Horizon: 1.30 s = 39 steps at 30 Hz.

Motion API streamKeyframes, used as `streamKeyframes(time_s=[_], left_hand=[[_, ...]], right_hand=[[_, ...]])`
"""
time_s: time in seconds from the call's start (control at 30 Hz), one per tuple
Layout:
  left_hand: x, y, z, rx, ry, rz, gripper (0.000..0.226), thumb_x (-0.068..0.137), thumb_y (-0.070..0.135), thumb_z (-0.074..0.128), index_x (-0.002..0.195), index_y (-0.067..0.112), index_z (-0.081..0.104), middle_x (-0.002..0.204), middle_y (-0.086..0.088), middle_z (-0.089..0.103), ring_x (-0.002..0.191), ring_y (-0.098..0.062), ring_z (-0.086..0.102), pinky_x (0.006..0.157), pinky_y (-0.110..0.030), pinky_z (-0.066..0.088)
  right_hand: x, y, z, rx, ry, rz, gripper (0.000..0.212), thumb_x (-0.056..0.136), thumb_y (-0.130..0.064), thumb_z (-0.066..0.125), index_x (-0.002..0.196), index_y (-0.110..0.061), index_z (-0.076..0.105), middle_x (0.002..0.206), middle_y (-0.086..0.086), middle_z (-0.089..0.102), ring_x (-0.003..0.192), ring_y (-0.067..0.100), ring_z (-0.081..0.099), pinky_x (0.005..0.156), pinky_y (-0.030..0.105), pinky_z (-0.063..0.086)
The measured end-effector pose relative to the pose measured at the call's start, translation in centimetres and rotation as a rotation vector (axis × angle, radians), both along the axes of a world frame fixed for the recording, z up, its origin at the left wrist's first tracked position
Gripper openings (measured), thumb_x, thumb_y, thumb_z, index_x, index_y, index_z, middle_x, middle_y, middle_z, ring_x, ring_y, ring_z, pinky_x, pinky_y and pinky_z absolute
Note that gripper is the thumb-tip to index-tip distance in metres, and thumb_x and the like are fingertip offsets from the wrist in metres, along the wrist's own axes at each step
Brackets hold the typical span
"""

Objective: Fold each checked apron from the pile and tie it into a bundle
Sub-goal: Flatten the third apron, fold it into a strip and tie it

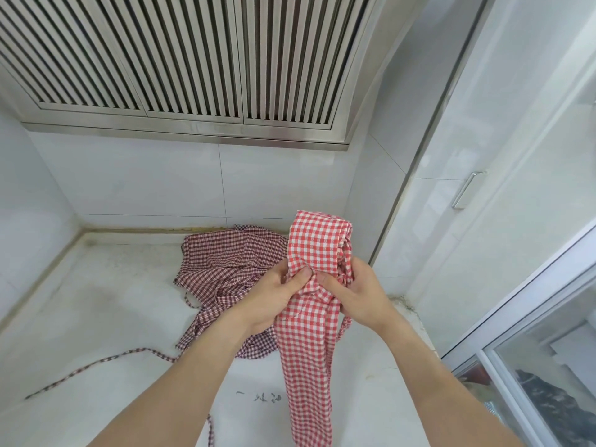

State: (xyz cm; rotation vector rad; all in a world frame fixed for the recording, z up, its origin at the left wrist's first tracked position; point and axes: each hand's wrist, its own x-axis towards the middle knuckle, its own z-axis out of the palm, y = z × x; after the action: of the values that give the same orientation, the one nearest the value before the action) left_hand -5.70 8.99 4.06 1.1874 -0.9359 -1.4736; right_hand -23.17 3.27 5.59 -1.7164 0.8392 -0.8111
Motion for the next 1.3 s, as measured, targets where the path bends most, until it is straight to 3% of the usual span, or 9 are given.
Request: streamKeyframes(time_s=[0.2,0.33,0.4,0.53,0.7,0.9,1.13,1.23,1.3], left_hand=[[1.6,0.4,-2.1,0.209,-0.086,-0.181,0.056,0.087,0.053,0.068,0.125,0.012,0.066,0.126,-0.006,0.068,0.117,-0.024,0.064,0.110,-0.047,0.042],[2.1,0.5,-2.3,0.257,0.364,-0.138,0.051,0.102,0.046,0.043,0.124,0.004,0.063,0.113,-0.015,0.064,0.093,-0.025,0.063,0.083,-0.038,0.055],[2.4,1.0,-1.9,0.302,0.501,-0.205,0.075,0.099,0.066,0.031,0.130,0.006,0.063,0.123,-0.018,0.063,0.107,-0.032,0.062,0.093,-0.045,0.054],[2.2,1.6,-1.0,0.293,0.328,-0.274,0.069,0.080,0.055,0.071,0.129,0.008,0.064,0.128,-0.018,0.064,0.113,-0.032,0.062,0.102,-0.046,0.050],[2.6,1.8,-1.9,0.245,0.257,-0.162,0.052,0.080,0.019,0.079,0.126,0.007,0.060,0.117,-0.012,0.071,0.102,-0.025,0.070,0.087,-0.037,0.057],[4.0,1.9,-2.9,0.149,0.282,-0.125,0.089,0.046,0.009,0.099,0.126,0.009,0.059,0.119,-0.017,0.069,0.111,-0.033,0.066,0.093,-0.046,0.055],[2.3,1.8,-2.3,0.130,0.244,-0.131,0.046,0.077,-0.020,0.060,0.121,-0.010,0.057,0.121,-0.026,0.064,0.114,-0.040,0.063,0.099,-0.052,0.051],[1.6,1.6,-1.8,0.191,0.305,-0.061,0.031,0.061,-0.009,0.058,0.092,-0.010,0.061,0.105,-0.021,0.065,0.096,-0.031,0.068,0.085,-0.044,0.056],[1.4,1.7,-1.0,0.215,0.411,-0.037,0.033,0.077,0.008,0.064,0.109,-0.002,0.066,0.111,-0.018,0.070,0.100,-0.031,0.069,0.087,-0.046,0.053]], right_hand=[[-0.4,-1.1,-1.2,-0.565,0.177,-0.061,0.019,0.091,-0.014,0.061,0.107,-0.024,0.061,0.097,-0.010,0.067,0.087,0.009,0.064,0.074,0.041,0.056],[-1.2,-2.2,-1.6,-0.962,0.349,0.025,0.059,0.072,0.007,0.067,0.118,-0.029,0.057,0.097,0.001,0.061,0.077,0.021,0.062,0.055,0.041,0.054],[-1.8,-2.6,-1.7,-1.047,0.417,0.090,0.077,0.071,0.010,0.073,0.130,-0.037,0.054,0.102,0.002,0.062,0.079,0.021,0.064,0.053,0.039,0.055],[-2.0,-3.1,-1.8,-1.201,0.498,0.194,0.081,0.075,0.005,0.077,0.137,-0.040,0.051,0.109,0.004,0.062,0.079,0.018,0.063,0.052,0.037,0.055],[-2.6,-3.2,-0.1,-0.629,0.522,0.140,0.054,0.084,-0.011,0.074,0.129,-0.035,0.057,0.100,-0.016,0.057,0.080,-0.001,0.059,0.071,0.019,0.049],[-4.6,-4.1,0.4,-0.025,0.581,0.317,0.039,0.065,-0.049,0.089,0.096,-0.029,0.074,0.074,-0.012,0.053,0.067,0.004,0.050,0.068,0.021,0.040],[-0.9,-0.7,-0.3,0.130,0.509,0.347,0.031,0.076,-0.043,0.081,0.103,-0.034,0.069,0.096,-0.026,0.073,0.093,-0.009,0.067,0.079,0.009,0.048],[0.3,0.1,-0.6,0.113,0.437,0.255,0.020,0.080,-0.039,0.081,0.096,-0.034,0.071,0.096,-0.016,0.075,0.089,-0.002,0.070,0.079,0.014,0.052],[0.7,0.1,-0.9,0.153,0.420,0.218,0.021,0.085,-0.040,0.076,0.104,-0.036,0.068,0.103,-0.016,0.074,0.094,-0.002,0.069,0.086,0.018,0.052]])
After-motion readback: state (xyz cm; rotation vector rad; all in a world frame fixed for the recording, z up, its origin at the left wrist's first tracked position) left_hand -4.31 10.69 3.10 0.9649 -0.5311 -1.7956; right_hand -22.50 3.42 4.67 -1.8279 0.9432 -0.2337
